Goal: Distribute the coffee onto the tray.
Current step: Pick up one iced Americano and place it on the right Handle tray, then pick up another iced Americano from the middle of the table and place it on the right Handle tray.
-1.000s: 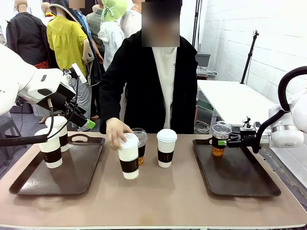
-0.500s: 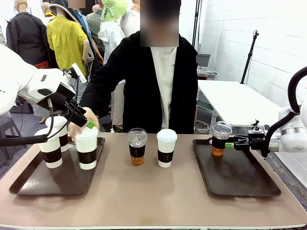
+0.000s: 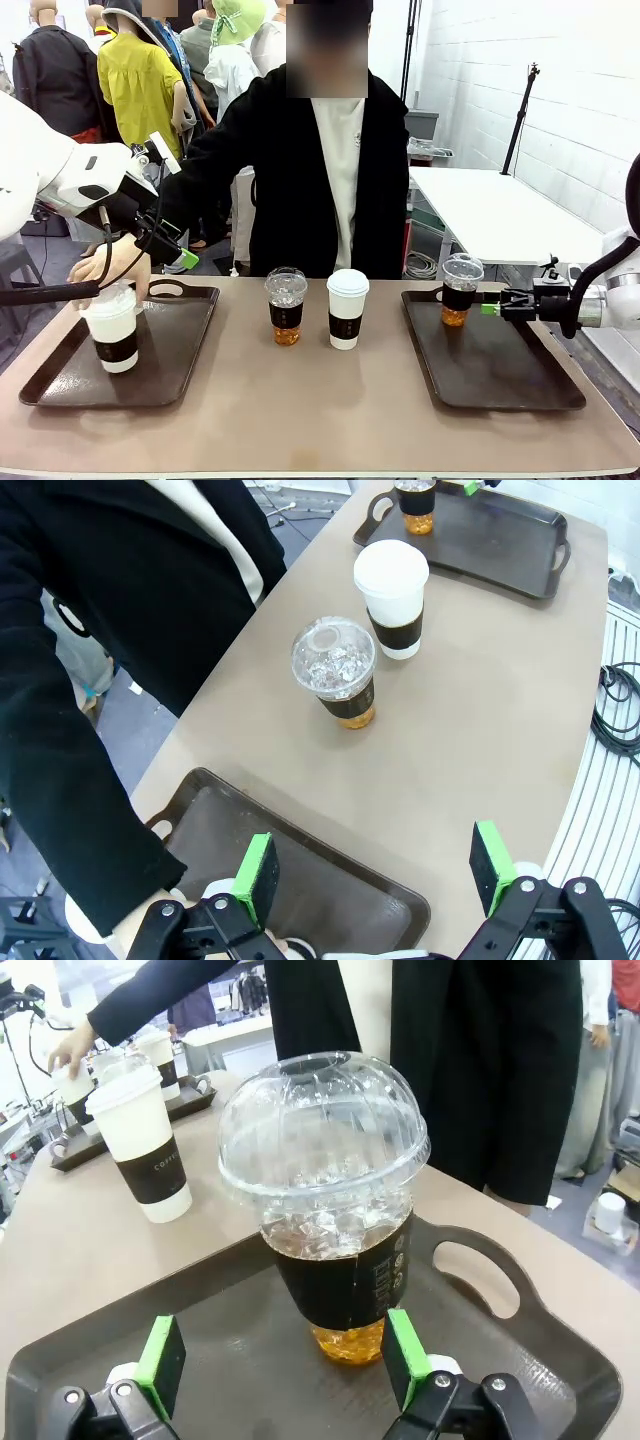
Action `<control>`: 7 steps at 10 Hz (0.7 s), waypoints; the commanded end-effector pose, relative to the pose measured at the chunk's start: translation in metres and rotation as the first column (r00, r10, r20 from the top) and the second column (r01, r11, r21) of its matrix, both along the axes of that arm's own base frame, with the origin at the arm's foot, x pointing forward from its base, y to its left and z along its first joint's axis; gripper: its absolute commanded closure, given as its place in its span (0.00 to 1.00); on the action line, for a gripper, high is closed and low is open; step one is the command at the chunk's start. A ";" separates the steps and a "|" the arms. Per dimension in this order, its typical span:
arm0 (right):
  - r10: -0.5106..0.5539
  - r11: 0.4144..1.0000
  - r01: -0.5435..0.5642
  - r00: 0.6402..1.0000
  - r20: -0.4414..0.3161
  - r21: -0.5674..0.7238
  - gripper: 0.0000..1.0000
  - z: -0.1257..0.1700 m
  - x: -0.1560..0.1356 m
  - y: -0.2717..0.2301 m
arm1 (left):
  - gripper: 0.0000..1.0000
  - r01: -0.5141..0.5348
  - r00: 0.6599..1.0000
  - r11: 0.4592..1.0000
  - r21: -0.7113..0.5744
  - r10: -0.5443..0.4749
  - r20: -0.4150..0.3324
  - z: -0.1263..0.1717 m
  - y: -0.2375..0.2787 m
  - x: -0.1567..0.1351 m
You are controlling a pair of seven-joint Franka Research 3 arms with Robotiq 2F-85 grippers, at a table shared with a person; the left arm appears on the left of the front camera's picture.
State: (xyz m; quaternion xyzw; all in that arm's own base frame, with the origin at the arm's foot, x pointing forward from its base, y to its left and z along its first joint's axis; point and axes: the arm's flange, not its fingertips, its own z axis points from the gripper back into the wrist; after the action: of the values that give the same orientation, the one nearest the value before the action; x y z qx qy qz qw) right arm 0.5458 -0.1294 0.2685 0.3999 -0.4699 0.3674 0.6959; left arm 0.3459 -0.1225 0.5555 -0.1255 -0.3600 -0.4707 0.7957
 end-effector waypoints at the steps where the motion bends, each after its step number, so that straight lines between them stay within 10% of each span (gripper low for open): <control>1: 0.003 1.000 -0.003 1.000 -0.001 -0.003 0.00 -0.003 0.009 -0.001 | 0.00 -0.004 1.000 1.000 -0.001 0.004 -0.009 0.000 0.001 0.001; 7: 0.003 1.000 -0.003 1.000 -0.001 -0.003 0.00 -0.003 0.009 -0.001 | 0.00 -0.004 1.000 1.000 -0.001 0.004 -0.009 0.000 0.001 0.001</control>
State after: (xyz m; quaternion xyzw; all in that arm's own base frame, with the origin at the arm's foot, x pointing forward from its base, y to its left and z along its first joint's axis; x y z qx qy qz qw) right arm 0.5524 -0.1312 0.2658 0.3983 -0.4695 0.3699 0.6957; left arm 0.3460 -0.1225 0.5554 -0.1255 -0.3599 -0.4707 0.7957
